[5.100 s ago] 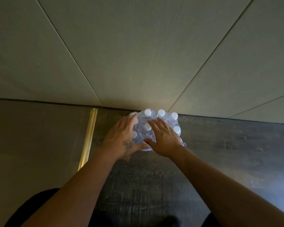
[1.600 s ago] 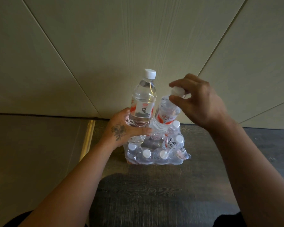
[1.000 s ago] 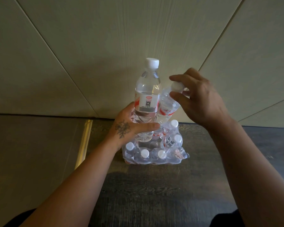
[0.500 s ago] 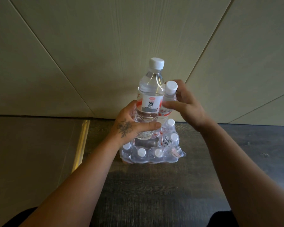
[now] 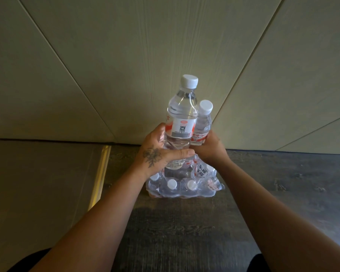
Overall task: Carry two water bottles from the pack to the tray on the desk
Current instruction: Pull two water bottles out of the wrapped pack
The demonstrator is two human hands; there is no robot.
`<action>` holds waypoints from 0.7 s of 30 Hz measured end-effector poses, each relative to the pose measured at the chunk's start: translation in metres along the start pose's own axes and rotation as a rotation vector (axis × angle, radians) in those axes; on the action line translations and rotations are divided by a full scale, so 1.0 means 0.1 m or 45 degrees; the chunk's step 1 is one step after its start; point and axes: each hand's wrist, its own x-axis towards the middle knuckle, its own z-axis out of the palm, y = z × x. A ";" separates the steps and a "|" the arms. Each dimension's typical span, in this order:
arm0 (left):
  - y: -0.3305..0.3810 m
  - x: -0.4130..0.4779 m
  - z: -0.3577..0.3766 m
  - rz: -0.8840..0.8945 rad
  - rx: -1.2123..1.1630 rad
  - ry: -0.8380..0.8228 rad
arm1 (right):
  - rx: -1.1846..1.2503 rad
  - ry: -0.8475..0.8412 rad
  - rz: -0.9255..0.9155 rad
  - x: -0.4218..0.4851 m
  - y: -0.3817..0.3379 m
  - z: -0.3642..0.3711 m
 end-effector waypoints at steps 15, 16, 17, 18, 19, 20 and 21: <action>0.25 -0.05 -0.24 0.070 0.034 0.003 | 0.231 0.001 0.043 -0.28 0.05 -0.16; 0.29 -0.06 -0.24 0.076 0.026 0.013 | 0.260 0.007 0.041 -0.32 0.04 -0.15; 0.32 -0.08 -0.24 0.082 0.016 0.026 | 0.298 0.012 0.035 -0.38 0.03 -0.14; 0.35 -0.11 -0.24 0.084 0.001 0.038 | 0.335 0.018 0.030 -0.44 0.01 -0.13; 0.36 -0.13 -0.24 0.078 -0.020 0.043 | 0.364 0.025 0.024 -0.49 -0.02 -0.13; 0.36 -0.16 -0.25 0.066 -0.048 0.042 | 0.386 0.024 0.018 -0.54 -0.05 -0.13; 0.35 -0.18 -0.26 0.054 -0.078 0.037 | 0.417 0.014 0.016 -0.58 -0.08 -0.13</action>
